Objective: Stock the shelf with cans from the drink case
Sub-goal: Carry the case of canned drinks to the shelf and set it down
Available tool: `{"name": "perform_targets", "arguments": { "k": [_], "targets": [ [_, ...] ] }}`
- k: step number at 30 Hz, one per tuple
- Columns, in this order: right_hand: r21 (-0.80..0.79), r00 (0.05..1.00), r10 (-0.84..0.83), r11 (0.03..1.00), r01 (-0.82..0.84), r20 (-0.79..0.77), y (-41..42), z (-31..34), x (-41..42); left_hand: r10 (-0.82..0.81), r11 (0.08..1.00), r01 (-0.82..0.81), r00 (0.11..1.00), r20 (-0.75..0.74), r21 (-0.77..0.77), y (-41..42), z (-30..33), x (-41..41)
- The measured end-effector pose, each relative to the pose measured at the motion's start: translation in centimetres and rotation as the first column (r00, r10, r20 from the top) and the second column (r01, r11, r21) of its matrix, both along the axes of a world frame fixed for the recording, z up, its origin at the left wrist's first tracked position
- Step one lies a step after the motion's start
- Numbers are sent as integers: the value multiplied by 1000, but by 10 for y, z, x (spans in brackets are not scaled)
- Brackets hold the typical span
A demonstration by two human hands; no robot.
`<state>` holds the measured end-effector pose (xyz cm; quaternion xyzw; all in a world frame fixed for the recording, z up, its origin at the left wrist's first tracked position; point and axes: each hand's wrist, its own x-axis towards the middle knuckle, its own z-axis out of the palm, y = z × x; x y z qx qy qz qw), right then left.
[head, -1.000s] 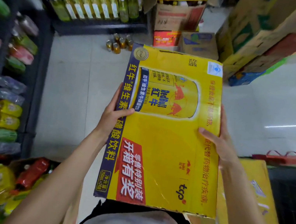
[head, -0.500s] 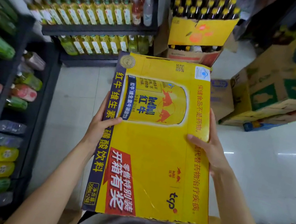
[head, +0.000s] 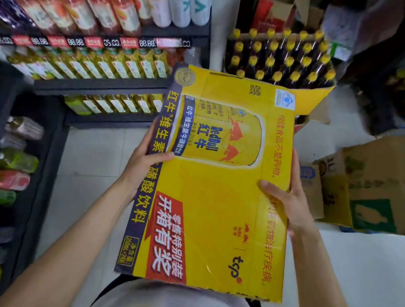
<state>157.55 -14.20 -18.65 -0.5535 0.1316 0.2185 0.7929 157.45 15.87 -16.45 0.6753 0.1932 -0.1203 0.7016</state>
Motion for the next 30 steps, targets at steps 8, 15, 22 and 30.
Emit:
{"name": "perform_targets", "arguments": {
  "k": [8,15,22,30],
  "targets": [
    [-36,1000,16,999,-15,24,-45,-9,160,52,998,-52,999,-9,-40,-44,-12,152],
    [-81,997,47,996,-42,62,-76,-12,298,58,997,-59,998,-15,-54,-77,-29,281],
    [-204,976,174,968,-145,132,-89,-34,424,124,987,-124,992,0,-104,-90,-60,379],
    [-222,963,230,955,-195,139,-87,-76,511,181,979,-178,983,21,-101,-91,-105,451]
  ]
}}
